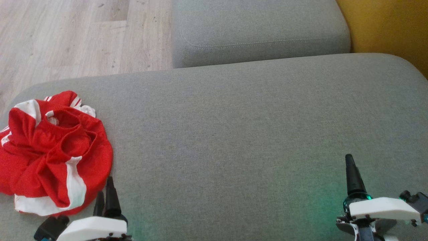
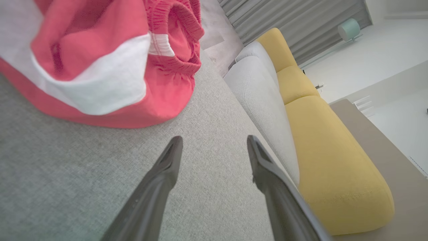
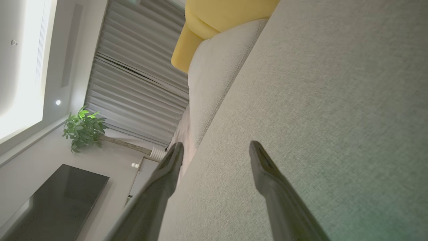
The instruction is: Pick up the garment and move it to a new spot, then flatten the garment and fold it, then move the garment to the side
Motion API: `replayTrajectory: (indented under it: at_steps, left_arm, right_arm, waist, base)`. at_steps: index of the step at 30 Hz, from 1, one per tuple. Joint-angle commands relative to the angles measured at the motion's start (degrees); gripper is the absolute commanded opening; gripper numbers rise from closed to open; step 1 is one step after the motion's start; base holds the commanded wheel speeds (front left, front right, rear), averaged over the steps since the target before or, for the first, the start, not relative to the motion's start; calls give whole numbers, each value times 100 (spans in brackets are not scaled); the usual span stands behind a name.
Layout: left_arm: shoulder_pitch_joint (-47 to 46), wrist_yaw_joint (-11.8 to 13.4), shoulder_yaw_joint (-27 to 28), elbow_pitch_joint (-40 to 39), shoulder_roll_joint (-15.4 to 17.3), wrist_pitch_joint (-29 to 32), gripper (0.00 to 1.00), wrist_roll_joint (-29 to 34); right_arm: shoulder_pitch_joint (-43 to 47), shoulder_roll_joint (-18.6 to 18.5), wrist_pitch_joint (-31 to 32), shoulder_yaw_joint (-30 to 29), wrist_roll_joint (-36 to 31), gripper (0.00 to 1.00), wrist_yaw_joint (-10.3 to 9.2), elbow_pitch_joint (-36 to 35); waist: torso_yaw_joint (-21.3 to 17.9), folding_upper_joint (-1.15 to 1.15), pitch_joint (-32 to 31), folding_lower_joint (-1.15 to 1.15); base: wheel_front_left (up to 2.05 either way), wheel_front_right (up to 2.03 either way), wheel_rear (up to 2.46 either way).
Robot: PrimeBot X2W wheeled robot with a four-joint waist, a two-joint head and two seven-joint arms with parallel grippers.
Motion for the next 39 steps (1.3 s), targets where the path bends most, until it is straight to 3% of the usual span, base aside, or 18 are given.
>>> replayTrajectory:
  at_steps: [1, 39]
  left_arm:
    - [-142, 27, 27, -234, 52, -59, 100, 171]
    - [15, 568, -591, -743, 73, -698, 100, 2818]
  right_arm:
    - [-159, -52, -62, 85, -141, 100, -2, -228]
    - [-107, -72, -705, 697, -2678, 100, -3, -253]
  waist:
    - [3, 0, -3, 0]
    - [9, 0, -78, 0]
  base:
    - [0, 0, 0]
    - [0, 0, 0]
